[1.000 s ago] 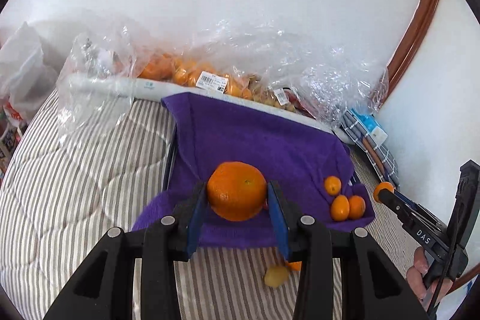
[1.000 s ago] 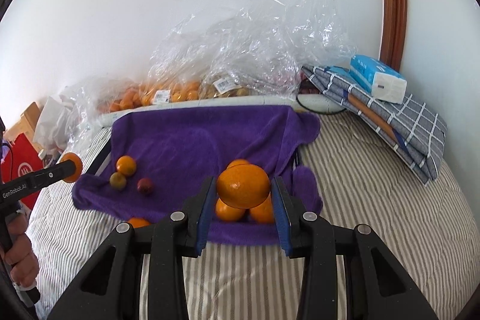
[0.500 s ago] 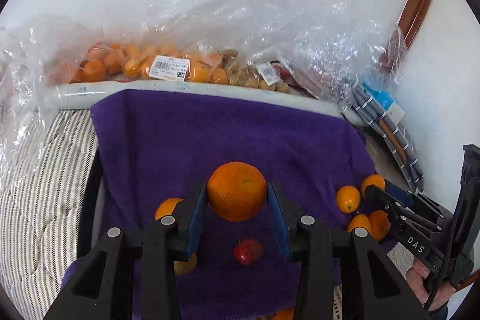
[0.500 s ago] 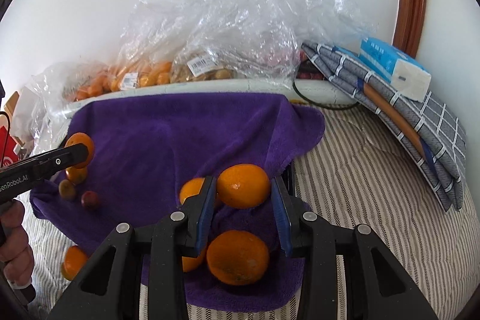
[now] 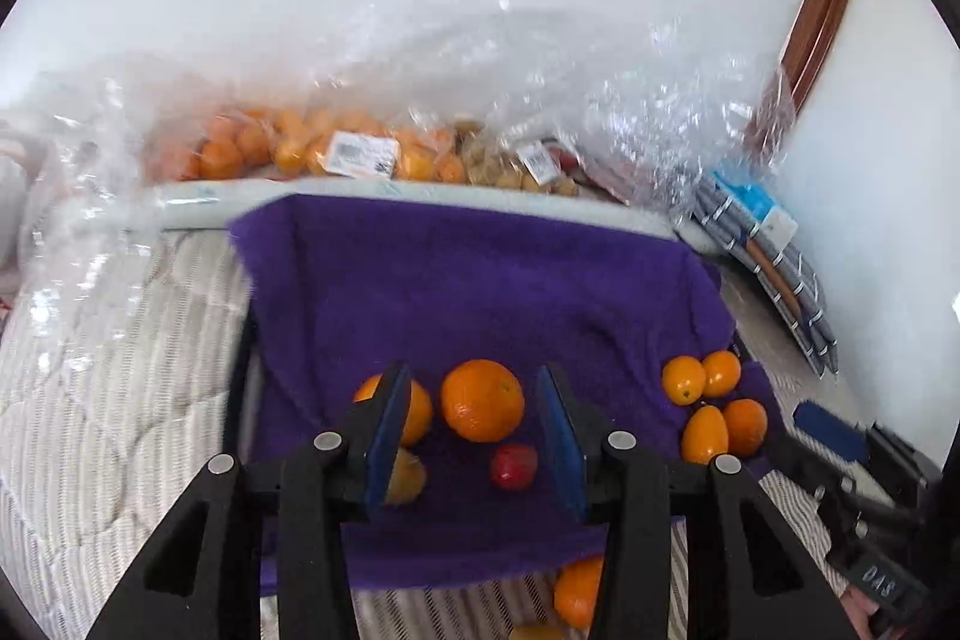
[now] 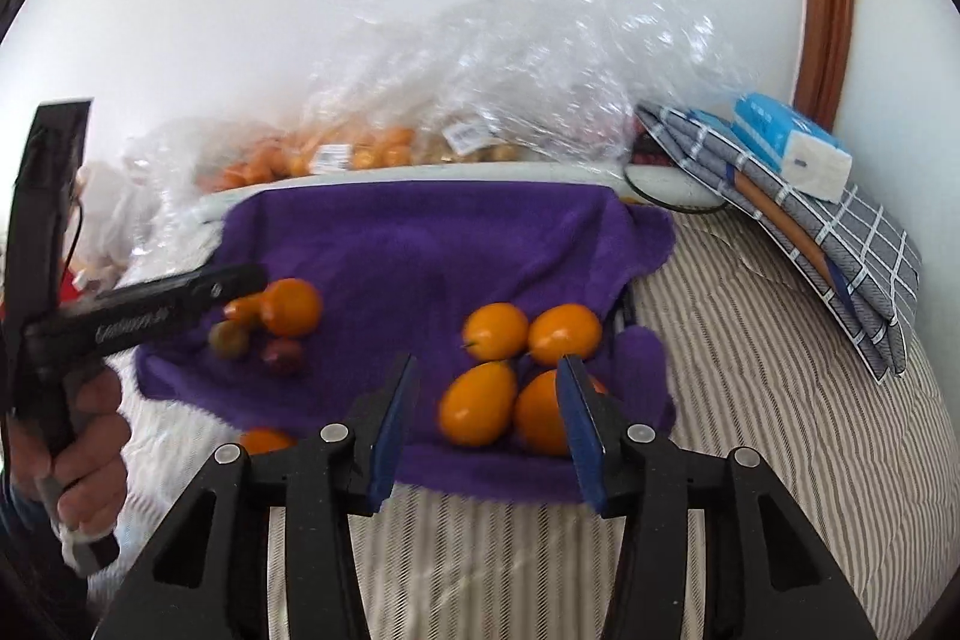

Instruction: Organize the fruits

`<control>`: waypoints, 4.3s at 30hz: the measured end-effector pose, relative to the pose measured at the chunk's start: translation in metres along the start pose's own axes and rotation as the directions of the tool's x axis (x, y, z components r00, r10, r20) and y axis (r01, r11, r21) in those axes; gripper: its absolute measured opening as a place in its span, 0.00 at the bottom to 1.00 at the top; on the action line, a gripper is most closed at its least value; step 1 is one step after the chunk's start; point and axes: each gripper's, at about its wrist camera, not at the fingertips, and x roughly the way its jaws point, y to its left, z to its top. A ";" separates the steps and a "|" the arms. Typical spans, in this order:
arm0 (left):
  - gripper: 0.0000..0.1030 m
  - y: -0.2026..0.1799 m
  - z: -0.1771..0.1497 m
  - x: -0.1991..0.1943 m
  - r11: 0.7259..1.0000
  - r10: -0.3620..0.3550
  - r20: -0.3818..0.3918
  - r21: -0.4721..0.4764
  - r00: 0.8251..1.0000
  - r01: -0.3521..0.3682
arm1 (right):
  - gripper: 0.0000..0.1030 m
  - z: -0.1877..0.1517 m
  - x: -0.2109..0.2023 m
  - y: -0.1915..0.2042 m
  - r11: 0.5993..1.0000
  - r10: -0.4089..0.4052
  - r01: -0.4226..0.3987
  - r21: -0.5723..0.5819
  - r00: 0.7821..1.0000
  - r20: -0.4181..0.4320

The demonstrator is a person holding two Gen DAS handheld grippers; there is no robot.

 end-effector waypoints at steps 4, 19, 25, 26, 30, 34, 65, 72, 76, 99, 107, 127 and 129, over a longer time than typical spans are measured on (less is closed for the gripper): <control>0.44 0.024 -0.012 -0.033 0.999 0.044 0.038 -0.027 0.998 -0.043 | 0.46 -0.013 -0.006 0.028 0.995 0.096 -0.097 -0.006 0.995 -0.020; 0.45 0.070 -0.071 -0.057 0.995 0.076 -0.011 -0.063 0.997 -0.076 | 0.44 -0.044 0.041 0.077 0.979 0.205 -0.201 0.039 0.966 -0.159; 0.45 0.052 -0.080 -0.047 0.999 -0.005 -0.042 -0.053 0.999 0.003 | 0.41 -0.047 0.021 0.067 0.987 0.157 -0.158 0.001 0.980 -0.118; 0.45 0.046 -0.082 -0.045 0.999 -0.022 -0.048 -0.045 0.999 0.020 | 0.41 -0.047 0.016 0.061 0.989 0.150 -0.151 0.001 0.983 -0.109; 0.45 0.017 -0.088 -0.037 0.997 -0.079 -0.074 0.012 0.994 0.080 | 0.41 -0.046 -0.004 0.034 0.994 0.110 -0.109 0.021 0.991 -0.076; 0.45 -0.010 -0.093 -0.028 0.991 -0.109 -0.108 0.067 0.988 0.116 | 0.41 -0.043 -0.018 0.008 0.996 0.073 -0.071 0.057 0.996 -0.048; 0.23 0.025 -0.063 -0.096 0.997 0.047 0.045 -0.059 0.998 -0.045 | 0.41 -0.030 -0.065 -0.029 0.991 0.036 -0.039 0.127 0.999 0.025; 0.23 0.032 -0.041 -0.102 0.996 0.055 0.090 -0.073 0.994 -0.049 | 0.41 -0.018 -0.069 -0.027 0.992 0.015 -0.020 0.122 0.999 0.038; 0.23 0.029 -0.030 -0.090 0.997 0.046 0.100 -0.070 0.994 -0.039 | 0.41 -0.010 -0.059 -0.025 0.992 0.021 -0.025 0.120 0.999 0.037; 0.23 0.028 -0.019 0.010 0.987 -0.136 -0.042 -0.092 0.990 0.132 | 0.41 0.004 0.054 0.020 0.992 0.128 -0.128 0.011 0.990 -0.054; 0.23 0.025 -0.019 0.010 0.989 -0.123 -0.027 -0.083 0.992 0.120 | 0.42 0.002 0.056 0.021 0.993 0.120 -0.120 0.008 0.991 -0.053; 0.44 0.004 -0.026 -0.061 0.997 0.028 0.035 -0.073 0.999 -0.026 | 0.63 0.000 -0.045 -0.004 0.993 -0.006 0.008 0.121 1.000 -0.018; 0.49 0.000 -0.033 -0.079 0.996 0.056 0.049 -0.068 0.997 -0.053 | 0.63 -0.005 -0.063 -0.005 0.991 -0.019 0.021 0.134 1.000 -0.017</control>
